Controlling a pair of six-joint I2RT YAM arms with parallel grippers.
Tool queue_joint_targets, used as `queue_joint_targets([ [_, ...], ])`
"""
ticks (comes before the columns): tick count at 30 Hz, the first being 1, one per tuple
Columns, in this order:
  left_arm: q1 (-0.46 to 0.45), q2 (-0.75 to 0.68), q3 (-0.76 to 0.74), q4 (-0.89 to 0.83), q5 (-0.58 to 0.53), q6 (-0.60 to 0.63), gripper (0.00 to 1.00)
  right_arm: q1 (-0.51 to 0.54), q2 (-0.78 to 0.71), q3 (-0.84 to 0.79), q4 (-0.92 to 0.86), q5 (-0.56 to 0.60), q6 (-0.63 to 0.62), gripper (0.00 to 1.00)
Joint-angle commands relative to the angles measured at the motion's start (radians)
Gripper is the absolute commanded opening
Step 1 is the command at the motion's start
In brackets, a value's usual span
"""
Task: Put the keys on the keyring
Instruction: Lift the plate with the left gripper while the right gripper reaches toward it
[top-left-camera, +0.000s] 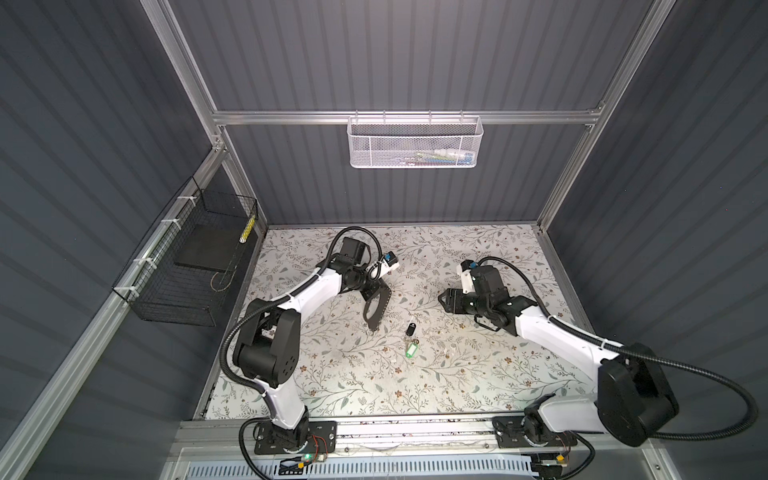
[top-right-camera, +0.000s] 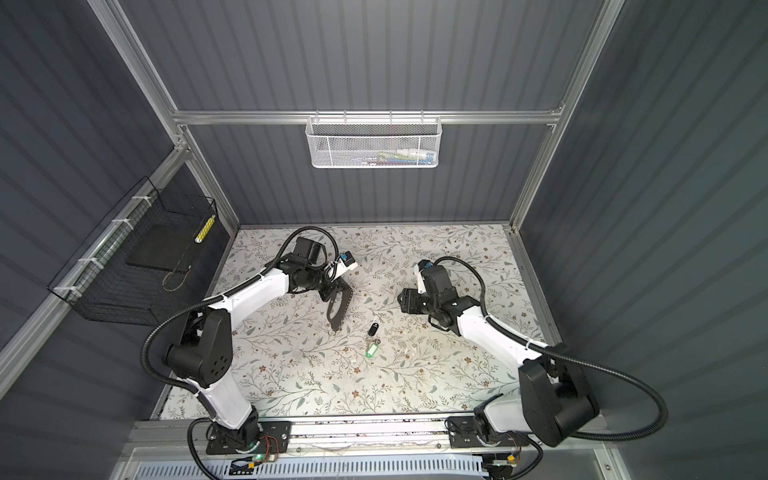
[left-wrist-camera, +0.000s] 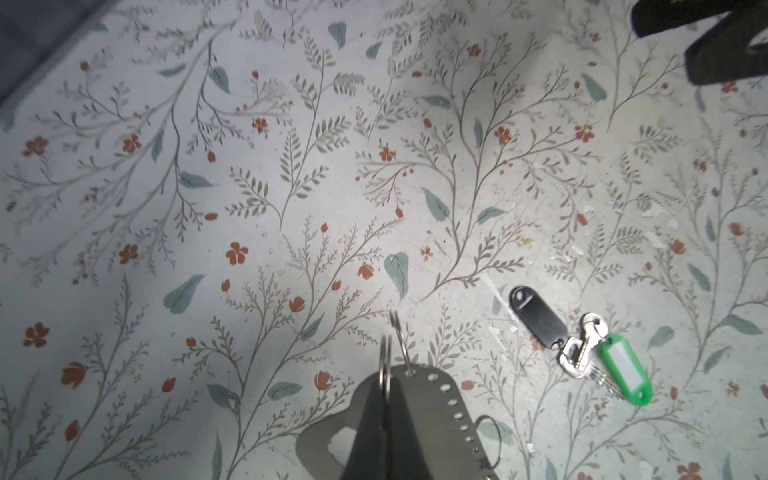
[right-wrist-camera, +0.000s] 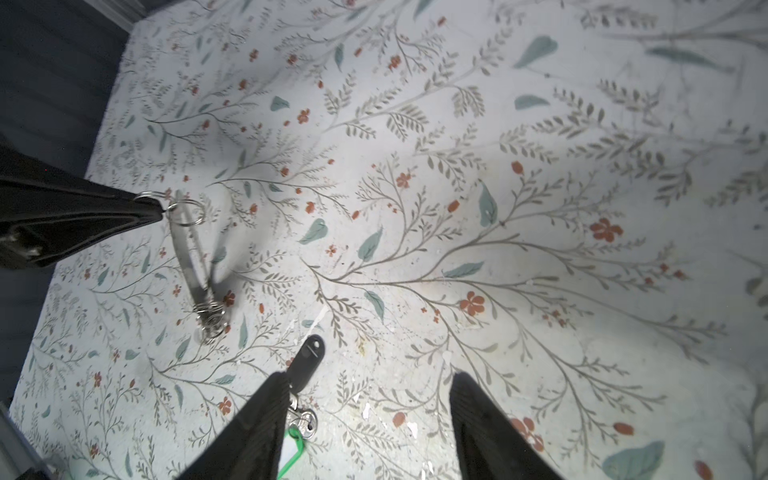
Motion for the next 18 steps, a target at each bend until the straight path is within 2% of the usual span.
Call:
queue_joint_targets([
  [1,-0.013,-0.062,-0.009,0.059,0.076,-0.018,0.00,-0.005,-0.055,0.006,0.036,-0.077,-0.145,0.61],
  [6,-0.021,-0.118,-0.023,0.153,0.172,-0.011,0.00,-0.008,-0.141,-0.054,0.160,-0.192,-0.318,0.62],
  [8,-0.023,-0.143,-0.052,0.212,0.230,0.025,0.00,-0.008,-0.199,-0.115,0.248,-0.260,-0.432,0.62],
  [11,-0.028,-0.178,-0.100,0.300,0.301,0.071,0.00,-0.009,-0.294,-0.199,0.355,-0.312,-0.592,0.58],
  [18,-0.050,-0.214,-0.131,0.340,0.421,0.215,0.00,-0.021,-0.347,-0.128,0.187,-0.367,-0.780,0.50],
])
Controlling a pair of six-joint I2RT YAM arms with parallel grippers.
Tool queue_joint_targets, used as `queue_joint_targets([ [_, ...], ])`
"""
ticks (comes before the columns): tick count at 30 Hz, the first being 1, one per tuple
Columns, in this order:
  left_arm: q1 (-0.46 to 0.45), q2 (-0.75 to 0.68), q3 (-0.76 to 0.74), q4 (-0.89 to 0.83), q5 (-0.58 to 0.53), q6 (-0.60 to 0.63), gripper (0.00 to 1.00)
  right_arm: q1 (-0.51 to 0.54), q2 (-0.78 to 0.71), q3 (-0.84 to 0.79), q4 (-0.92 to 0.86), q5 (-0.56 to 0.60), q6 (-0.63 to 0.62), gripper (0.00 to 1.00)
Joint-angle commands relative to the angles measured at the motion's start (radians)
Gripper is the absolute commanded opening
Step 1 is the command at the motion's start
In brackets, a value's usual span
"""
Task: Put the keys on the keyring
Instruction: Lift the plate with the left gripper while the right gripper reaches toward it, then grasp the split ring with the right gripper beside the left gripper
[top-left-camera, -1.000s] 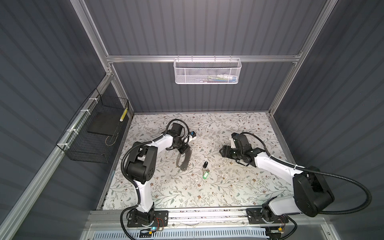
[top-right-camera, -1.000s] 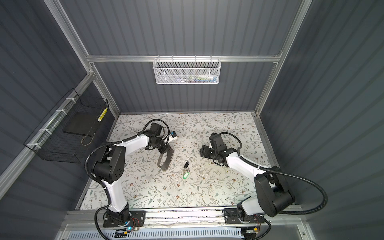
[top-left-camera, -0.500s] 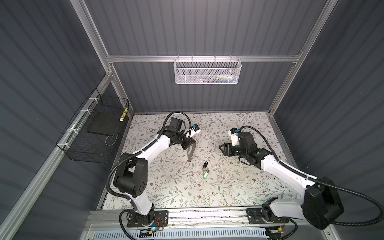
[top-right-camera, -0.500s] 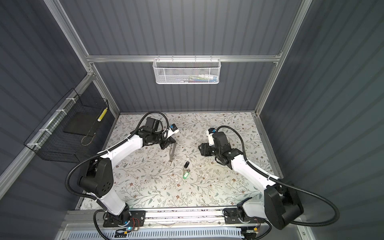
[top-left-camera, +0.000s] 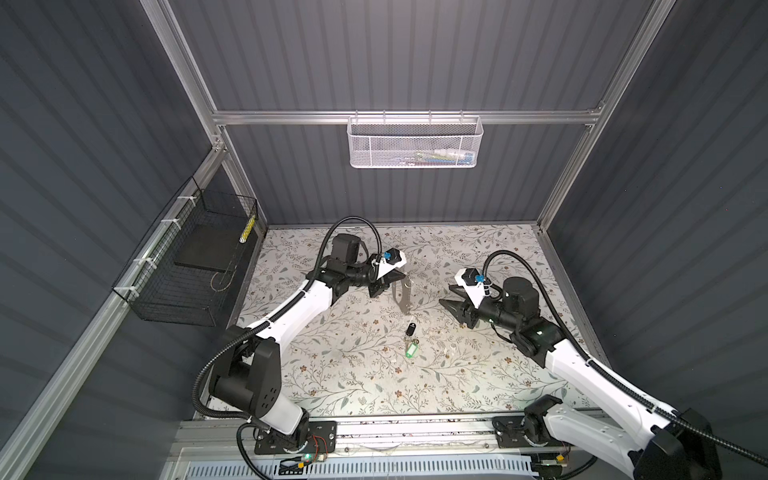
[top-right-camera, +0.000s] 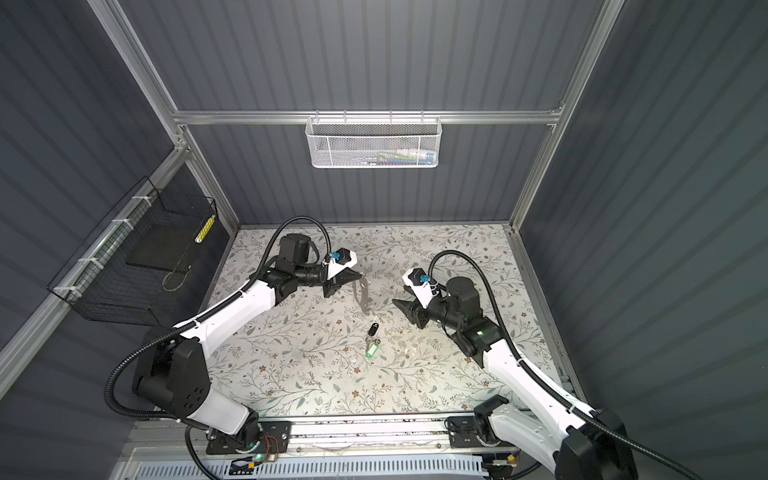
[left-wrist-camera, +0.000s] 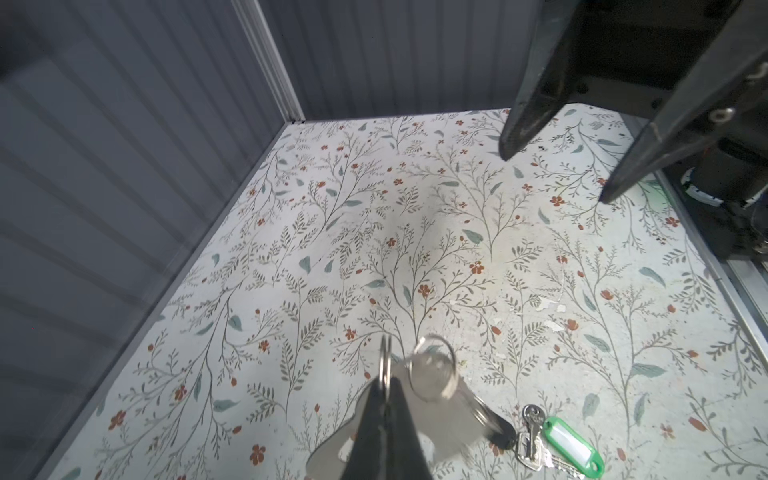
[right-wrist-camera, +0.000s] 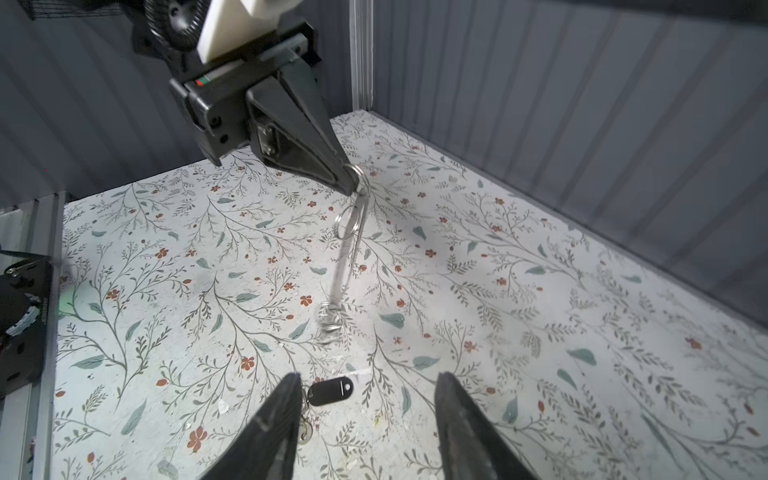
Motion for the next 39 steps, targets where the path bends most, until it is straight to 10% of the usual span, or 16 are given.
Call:
queue_joint_targets([
  [1,-0.021,-0.042,-0.021,0.061,0.103,0.099,0.00,-0.006,-0.023,0.037,-0.047,-0.058,-0.158,0.49],
  [10,-0.080,-0.094,-0.051,0.062,0.089,0.269,0.00,-0.018,-0.032,0.097,-0.098,-0.112,-0.290,0.15],
  [39,-0.244,-0.114,-0.048,0.115,-0.063,0.409,0.00,0.008,-0.082,0.025,-0.096,-0.153,-0.443,0.24],
])
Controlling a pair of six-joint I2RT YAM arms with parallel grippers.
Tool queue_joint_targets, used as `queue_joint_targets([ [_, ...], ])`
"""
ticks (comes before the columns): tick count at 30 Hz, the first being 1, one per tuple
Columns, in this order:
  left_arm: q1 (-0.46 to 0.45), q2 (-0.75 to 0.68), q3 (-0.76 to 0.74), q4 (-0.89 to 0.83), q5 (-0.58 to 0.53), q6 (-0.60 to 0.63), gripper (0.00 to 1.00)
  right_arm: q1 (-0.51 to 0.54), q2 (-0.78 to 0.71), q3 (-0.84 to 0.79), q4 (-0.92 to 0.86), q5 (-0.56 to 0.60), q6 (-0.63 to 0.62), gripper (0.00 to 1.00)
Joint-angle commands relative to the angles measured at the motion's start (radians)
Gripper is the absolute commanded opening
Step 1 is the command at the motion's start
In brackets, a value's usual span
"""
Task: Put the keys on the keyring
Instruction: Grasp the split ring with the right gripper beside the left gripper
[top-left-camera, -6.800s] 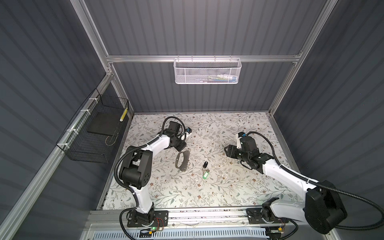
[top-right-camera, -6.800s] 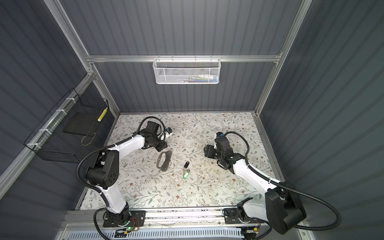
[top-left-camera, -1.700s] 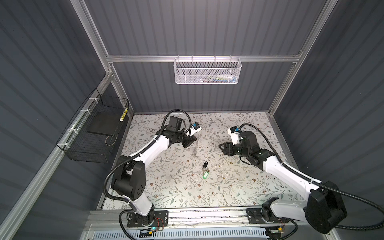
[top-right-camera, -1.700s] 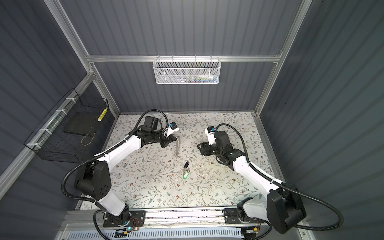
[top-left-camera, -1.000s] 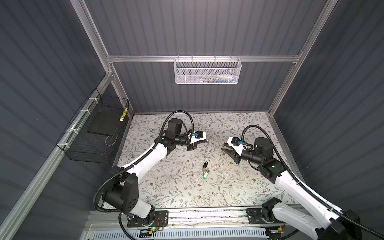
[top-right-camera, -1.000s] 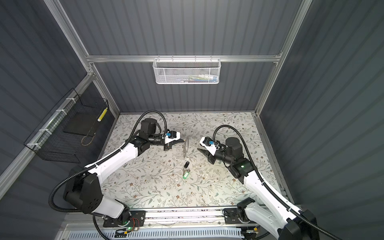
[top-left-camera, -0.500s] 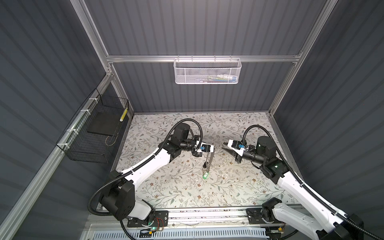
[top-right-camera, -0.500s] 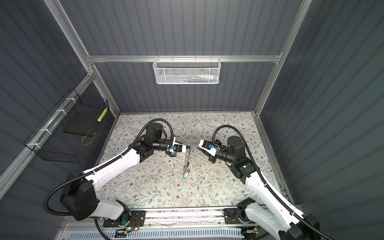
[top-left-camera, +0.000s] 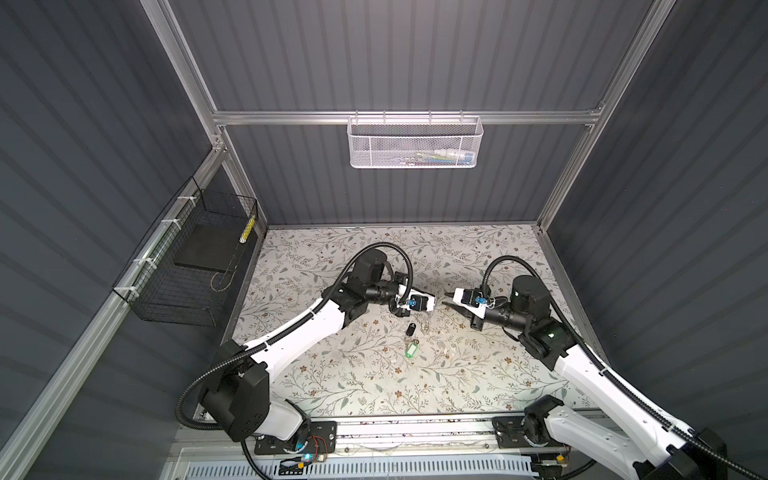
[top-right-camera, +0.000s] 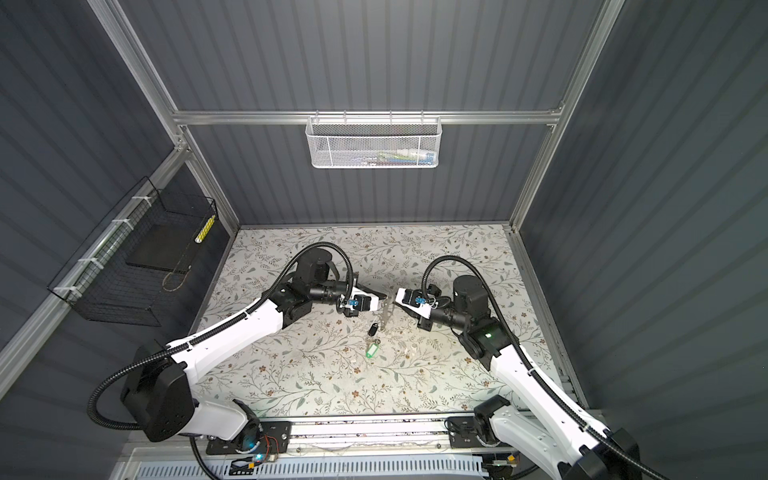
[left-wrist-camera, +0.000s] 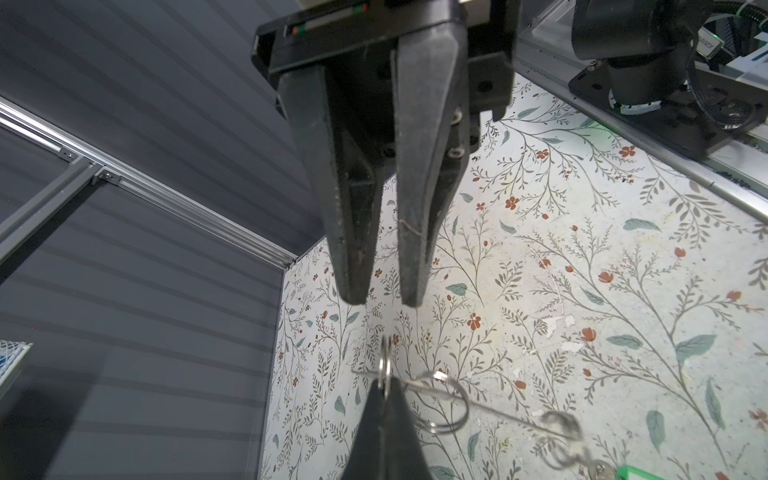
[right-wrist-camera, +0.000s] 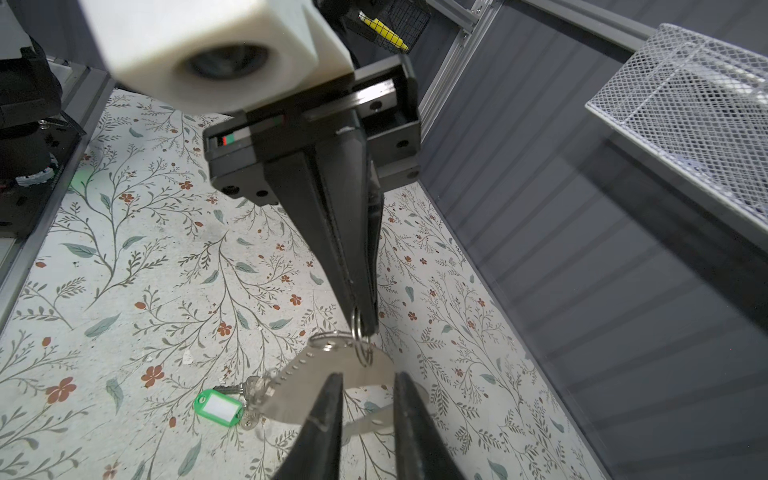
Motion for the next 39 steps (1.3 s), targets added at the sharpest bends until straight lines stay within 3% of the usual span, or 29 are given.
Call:
queue_joint_targets([
  [1,-0.008,-0.014,0.026,0.007,0.008,0.007,0.00,0.012,-0.011,-0.011,-0.010,0.001,-0.022,0.24],
  [11,-0.016,-0.003,0.047,-0.036,0.031,0.005,0.00,0.065,0.002,-0.018,0.027,0.119,-0.048,0.20],
  [21,-0.025,0.000,0.058,-0.068,0.043,0.014,0.00,0.075,0.000,-0.019,0.022,0.149,-0.058,0.18],
  [37,-0.026,0.031,0.094,-0.101,0.053,0.028,0.00,0.083,-0.002,-0.029,0.040,0.148,-0.060,0.07],
  [38,-0.026,0.030,0.092,-0.101,0.047,0.028,0.06,0.083,-0.001,-0.029,0.040,0.149,-0.061,0.07],
  [39,-0.026,0.028,0.090,-0.101,0.037,0.024,0.18,0.083,-0.001,-0.032,0.043,0.152,-0.060,0.07],
])
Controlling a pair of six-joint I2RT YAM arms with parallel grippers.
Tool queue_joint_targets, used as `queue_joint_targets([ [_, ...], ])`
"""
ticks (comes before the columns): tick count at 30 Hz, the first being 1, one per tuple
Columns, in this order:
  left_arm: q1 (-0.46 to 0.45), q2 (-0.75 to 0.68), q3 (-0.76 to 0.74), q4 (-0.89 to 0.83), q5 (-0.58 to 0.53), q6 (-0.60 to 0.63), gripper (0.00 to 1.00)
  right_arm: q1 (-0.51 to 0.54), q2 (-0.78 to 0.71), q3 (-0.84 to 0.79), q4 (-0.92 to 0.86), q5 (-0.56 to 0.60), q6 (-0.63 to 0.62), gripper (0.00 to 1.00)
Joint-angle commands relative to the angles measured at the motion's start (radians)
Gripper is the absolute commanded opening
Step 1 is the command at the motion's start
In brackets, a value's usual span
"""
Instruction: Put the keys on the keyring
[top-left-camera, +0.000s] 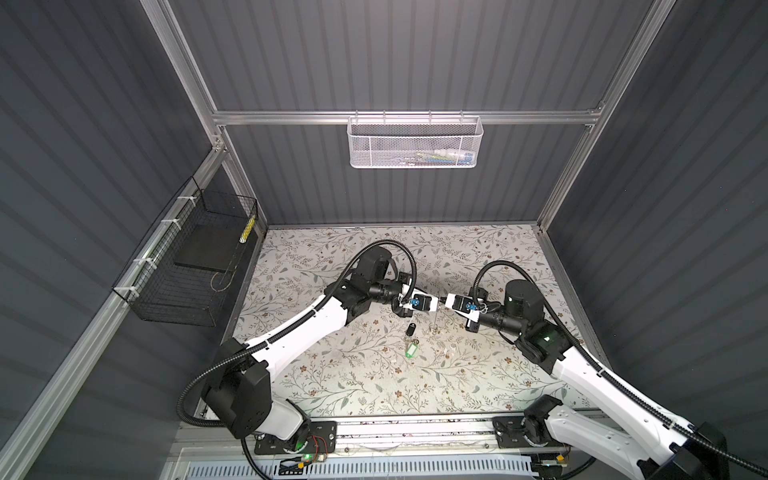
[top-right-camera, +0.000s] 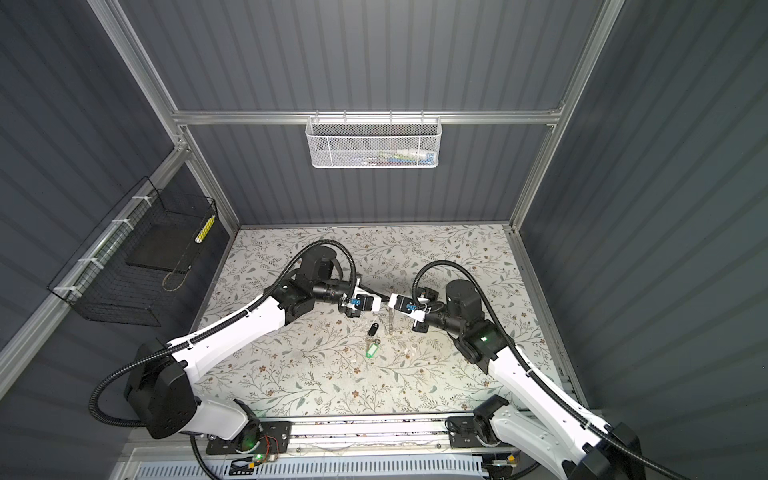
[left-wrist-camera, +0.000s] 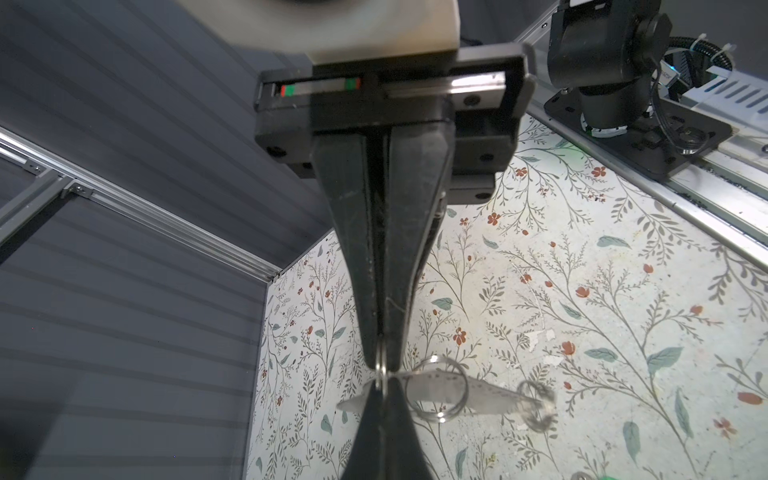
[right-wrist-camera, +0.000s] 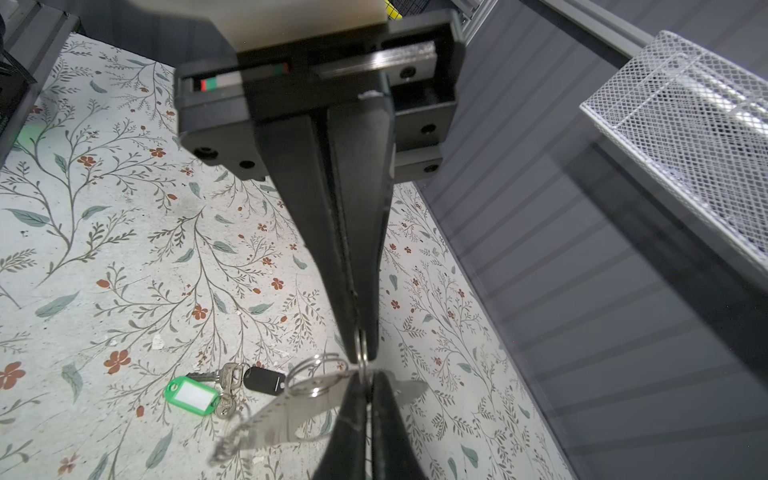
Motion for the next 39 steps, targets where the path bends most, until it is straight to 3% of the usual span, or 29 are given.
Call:
queue_joint_targets([
  [1,-0.004,0.002,0.025,-0.014,-0.016,-0.001,0.30,0.004,0.000,-0.019,0.025,0.003,0.003,0.06],
  [3,-0.003,-0.014,0.005,0.007,-0.060,-0.037,0.42,0.004,-0.001,-0.031,0.047,0.008,0.015,0.06],
  [7,-0.002,-0.054,-0.053,0.043,-0.116,-0.068,0.43,0.004,0.001,-0.047,0.085,0.001,0.032,0.06],
  [15,-0.002,-0.092,-0.112,0.105,-0.106,-0.169,0.33,0.004,0.006,-0.094,0.223,-0.037,0.083,0.07],
  [23,0.035,-0.096,-0.151,0.161,-0.060,-0.279,0.27,0.005,0.032,-0.129,0.350,-0.101,0.046,0.07],
  [39,0.040,-0.101,-0.151,0.163,0.014,-0.295,0.18,0.009,0.035,-0.142,0.377,-0.127,0.040,0.07],
])
